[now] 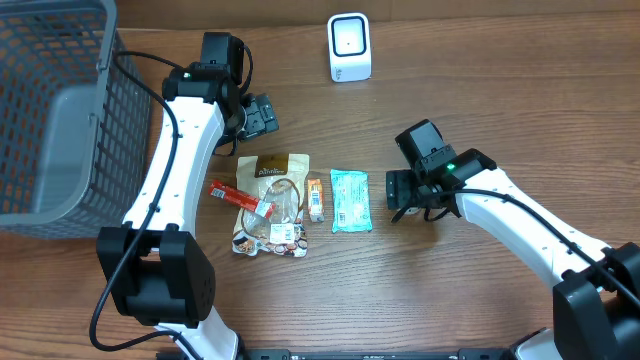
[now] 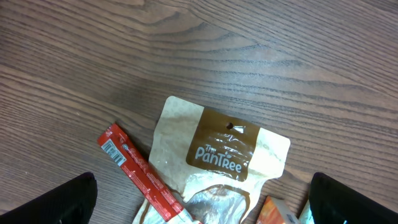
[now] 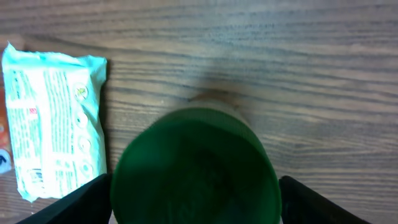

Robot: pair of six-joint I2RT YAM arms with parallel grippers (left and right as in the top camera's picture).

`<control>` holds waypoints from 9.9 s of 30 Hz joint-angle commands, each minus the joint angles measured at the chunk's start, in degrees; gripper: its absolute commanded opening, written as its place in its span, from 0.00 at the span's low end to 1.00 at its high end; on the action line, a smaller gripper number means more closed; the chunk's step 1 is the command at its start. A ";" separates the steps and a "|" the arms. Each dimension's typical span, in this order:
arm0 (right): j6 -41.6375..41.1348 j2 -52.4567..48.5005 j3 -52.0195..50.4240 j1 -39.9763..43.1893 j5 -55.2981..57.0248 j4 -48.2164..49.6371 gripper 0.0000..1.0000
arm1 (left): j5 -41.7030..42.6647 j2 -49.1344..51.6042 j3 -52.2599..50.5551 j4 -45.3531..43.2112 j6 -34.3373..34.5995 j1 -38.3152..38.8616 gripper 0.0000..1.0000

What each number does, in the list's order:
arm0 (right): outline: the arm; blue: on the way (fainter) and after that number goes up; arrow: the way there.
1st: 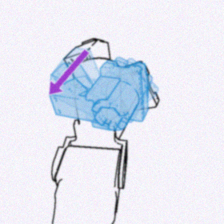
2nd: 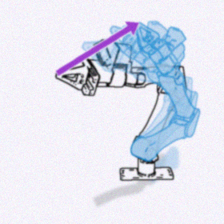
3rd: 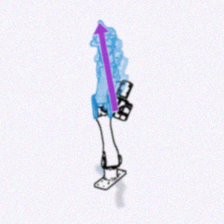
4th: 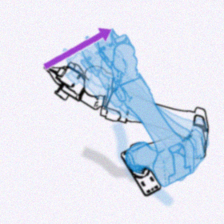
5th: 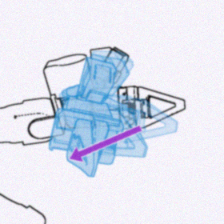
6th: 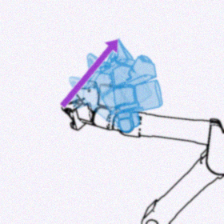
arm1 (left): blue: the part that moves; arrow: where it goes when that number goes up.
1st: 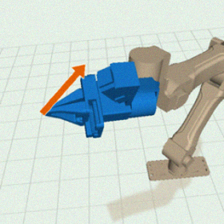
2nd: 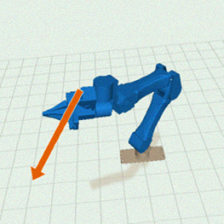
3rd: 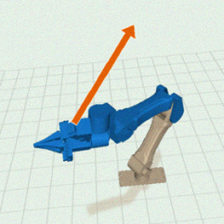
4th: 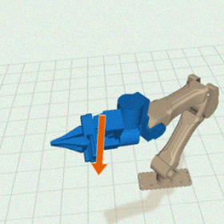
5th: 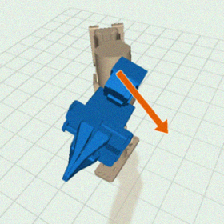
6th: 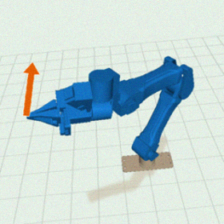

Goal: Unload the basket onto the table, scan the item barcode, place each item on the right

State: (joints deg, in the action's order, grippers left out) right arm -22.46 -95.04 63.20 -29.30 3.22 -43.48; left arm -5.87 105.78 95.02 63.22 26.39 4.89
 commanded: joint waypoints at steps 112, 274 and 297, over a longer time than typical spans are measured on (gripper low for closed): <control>1.27 -11.63 5.20 3.28 -0.55 -10.82 0.95 | -0.55 -0.90 0.70 -0.07 -0.66 0.07 1.00; 7.74 -22.80 56.76 3.39 -7.89 -20.85 0.10 | -0.55 -0.90 0.70 -0.24 -0.66 0.00 1.00; 7.72 -38.36 56.76 3.45 2.14 31.93 0.04 | -0.55 -0.90 0.70 -0.22 -0.66 0.00 1.00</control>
State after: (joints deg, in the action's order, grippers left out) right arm -14.96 -130.82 119.07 -25.98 4.14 -15.40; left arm -5.87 105.78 95.02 63.02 26.39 4.89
